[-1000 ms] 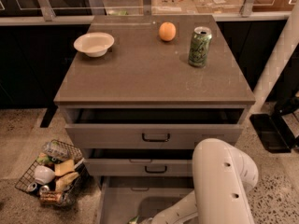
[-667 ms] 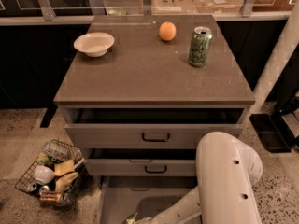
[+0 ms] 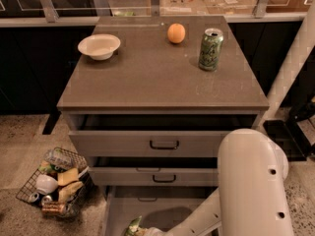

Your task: Pick green rice chip bag from bottom drawer and place on counter

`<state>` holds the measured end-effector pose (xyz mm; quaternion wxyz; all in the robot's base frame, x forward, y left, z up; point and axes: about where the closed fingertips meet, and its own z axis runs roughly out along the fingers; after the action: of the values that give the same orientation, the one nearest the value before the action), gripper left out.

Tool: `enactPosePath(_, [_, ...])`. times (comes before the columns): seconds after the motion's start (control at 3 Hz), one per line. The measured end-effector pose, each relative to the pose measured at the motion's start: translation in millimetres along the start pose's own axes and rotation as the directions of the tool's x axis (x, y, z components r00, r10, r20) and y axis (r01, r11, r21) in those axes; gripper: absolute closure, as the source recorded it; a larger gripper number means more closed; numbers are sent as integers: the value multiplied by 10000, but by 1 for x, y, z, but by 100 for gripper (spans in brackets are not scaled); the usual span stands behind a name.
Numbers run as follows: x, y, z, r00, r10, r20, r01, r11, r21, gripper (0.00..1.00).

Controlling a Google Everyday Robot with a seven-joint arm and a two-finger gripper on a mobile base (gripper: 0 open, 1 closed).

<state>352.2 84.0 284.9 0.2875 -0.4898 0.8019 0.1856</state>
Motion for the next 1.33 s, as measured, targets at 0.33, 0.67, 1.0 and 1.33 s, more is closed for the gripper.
enactPosePath(0.33, [-26,-1,-40,9959,-569,706,531,9971,551,100])
enactPosePath(0.67, [-45,-1,-90,9846,-941,1471,776,9905,1139,100])
enactPosePath(1.0, [-55,12,-169,9634,-1188,2403,679,9753,2100,100])
enactPosePath(1.33, [-50,36,-235,9452,-1140,3061,200,9555,2942,100])
